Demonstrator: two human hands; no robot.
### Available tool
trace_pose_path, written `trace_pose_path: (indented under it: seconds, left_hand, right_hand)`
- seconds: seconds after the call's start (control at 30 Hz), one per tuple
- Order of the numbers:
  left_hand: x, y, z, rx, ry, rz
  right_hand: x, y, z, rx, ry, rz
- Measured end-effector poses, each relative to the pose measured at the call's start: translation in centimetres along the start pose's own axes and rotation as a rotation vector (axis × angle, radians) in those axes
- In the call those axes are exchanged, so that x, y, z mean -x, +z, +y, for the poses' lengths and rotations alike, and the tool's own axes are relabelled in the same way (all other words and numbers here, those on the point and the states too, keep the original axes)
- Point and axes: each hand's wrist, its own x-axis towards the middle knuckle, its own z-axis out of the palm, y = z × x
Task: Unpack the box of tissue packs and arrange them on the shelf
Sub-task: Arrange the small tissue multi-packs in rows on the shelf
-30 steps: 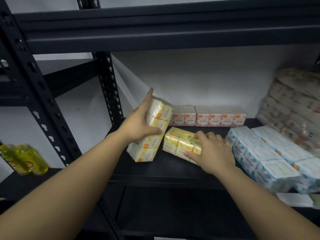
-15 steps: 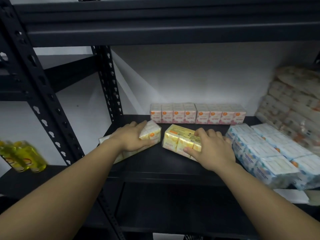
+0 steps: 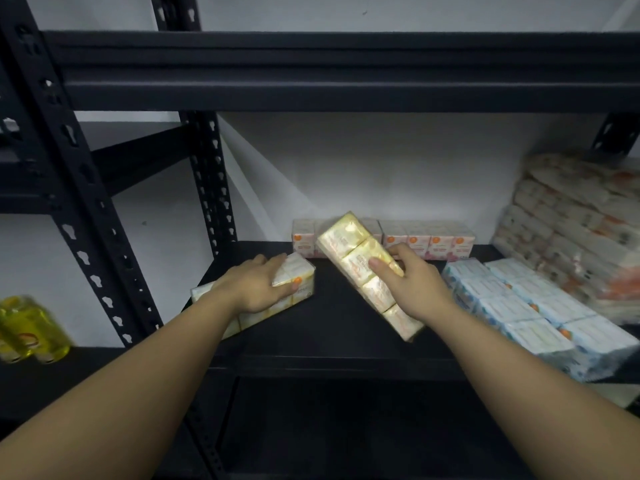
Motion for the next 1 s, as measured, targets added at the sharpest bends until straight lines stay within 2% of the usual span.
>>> trace_pose_path:
  seconds: [0.1, 0.2, 0.4, 0.6, 0.7, 0.87, 1.0]
  left_hand:
    - [-0.1, 0.1, 0.0, -0.006, 0.011, 0.004]
    - [-0.2, 0.2, -0.1, -0.011, 0.021, 0.006]
    - [-0.3, 0.5, -0.1, -0.009, 0.025, 0.009]
    - [-0.4, 0.6, -0.3, -0.009, 0.025, 0.018]
    - [-0.4, 0.7, -0.4, -0.005, 0.029, 0.029]
    - [-0.2, 0.4, -0.3, 0.010, 0.046, 0.029]
    - [-0.1, 0.2, -0.4, 0.024, 0.064, 0.024]
  right_hand:
    - [-0.9, -0.6, 0.2, 0.058, 0.083, -0.156]
    - [-1.3, -0.5, 1.2, 0.261, 0.132, -0.316]
    - [-1.5, -0.3, 0.6, 0.400, 0.006, -0.115]
    - [-1.2, 1.1, -1.2, 0.446, -0.050, -0.288]
    - [-1.3, 1.5, -0.8, 0.389, 0.013, -0.301]
    - [-2.0, 0.6, -0.9, 0.381, 0.136, -0.179]
    - [-2.3, -0.8, -1.7, 0.497, 0.273, -0.239]
